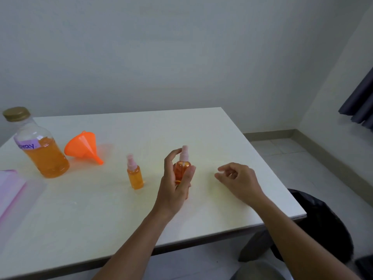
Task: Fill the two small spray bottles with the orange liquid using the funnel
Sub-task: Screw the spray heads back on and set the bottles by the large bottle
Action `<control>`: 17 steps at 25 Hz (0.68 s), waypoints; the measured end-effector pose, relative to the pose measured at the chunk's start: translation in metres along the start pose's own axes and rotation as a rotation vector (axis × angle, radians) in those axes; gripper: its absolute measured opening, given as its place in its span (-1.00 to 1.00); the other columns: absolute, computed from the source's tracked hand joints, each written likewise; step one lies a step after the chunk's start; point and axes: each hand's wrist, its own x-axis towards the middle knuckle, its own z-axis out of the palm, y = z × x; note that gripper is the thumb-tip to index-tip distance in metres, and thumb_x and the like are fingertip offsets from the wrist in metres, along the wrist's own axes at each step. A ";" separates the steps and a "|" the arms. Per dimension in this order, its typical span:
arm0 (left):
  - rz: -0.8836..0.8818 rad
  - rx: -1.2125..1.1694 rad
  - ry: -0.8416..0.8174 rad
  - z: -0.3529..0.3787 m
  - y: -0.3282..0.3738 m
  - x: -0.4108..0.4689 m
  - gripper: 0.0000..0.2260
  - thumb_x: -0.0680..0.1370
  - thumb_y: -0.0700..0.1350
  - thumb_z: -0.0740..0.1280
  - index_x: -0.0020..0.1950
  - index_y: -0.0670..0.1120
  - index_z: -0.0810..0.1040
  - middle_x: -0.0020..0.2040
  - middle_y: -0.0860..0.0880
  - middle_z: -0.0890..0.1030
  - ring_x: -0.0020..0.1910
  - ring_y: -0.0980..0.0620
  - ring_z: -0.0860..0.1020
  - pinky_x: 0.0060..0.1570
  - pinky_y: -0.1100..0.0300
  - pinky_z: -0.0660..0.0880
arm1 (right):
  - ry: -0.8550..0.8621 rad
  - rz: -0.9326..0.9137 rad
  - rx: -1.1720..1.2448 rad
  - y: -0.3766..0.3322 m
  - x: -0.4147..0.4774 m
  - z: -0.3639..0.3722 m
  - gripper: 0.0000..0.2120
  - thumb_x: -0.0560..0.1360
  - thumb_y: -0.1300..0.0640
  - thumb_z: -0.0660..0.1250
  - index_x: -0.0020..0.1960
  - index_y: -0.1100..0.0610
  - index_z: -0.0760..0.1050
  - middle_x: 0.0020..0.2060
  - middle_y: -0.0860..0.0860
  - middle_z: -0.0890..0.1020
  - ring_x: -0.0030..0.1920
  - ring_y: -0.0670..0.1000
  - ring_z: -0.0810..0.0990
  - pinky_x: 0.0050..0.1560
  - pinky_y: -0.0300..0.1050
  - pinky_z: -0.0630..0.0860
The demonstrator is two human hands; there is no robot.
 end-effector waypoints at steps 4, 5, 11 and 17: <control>0.057 0.060 0.027 -0.004 0.006 0.006 -0.54 0.60 0.14 0.25 0.45 0.33 0.17 -0.14 0.09 0.49 -0.37 0.14 0.49 -0.33 0.25 0.50 | 0.088 -0.060 -0.073 0.007 0.000 0.020 -0.88 0.50 -0.02 0.48 0.01 -0.03 0.67 -0.17 -0.16 0.58 -0.18 -0.15 0.55 -0.14 -0.37 0.36; 0.054 0.046 0.028 -0.005 0.008 0.007 -0.56 0.61 0.16 0.22 0.46 0.33 0.16 -0.16 0.13 0.49 -0.39 0.15 0.48 -0.34 0.24 0.50 | 0.090 -0.051 -0.084 0.005 0.001 0.023 -0.88 0.50 -0.04 0.46 0.01 -0.05 0.67 -0.18 -0.16 0.57 -0.17 -0.15 0.55 -0.13 -0.35 0.37; 0.076 0.113 -0.021 -0.013 0.018 0.018 -0.57 0.67 0.02 0.15 0.50 0.30 0.12 -0.25 0.16 0.52 -0.40 0.08 0.54 -0.41 0.08 0.62 | 0.137 -0.074 -0.200 -0.003 0.001 0.036 -0.84 0.57 -0.07 0.35 0.08 -0.08 0.64 -0.11 -0.14 0.55 -0.07 -0.05 0.54 0.15 -0.02 0.48; 0.055 0.293 0.044 -0.020 0.022 0.023 -0.45 0.59 -0.07 0.28 0.48 0.31 0.15 -0.01 -0.09 0.57 -0.34 -0.09 0.61 -0.52 0.07 0.61 | 0.151 -0.086 -0.163 0.001 -0.001 0.034 -0.85 0.56 -0.06 0.37 0.07 -0.06 0.65 -0.10 -0.14 0.54 -0.07 -0.05 0.55 0.15 0.00 0.51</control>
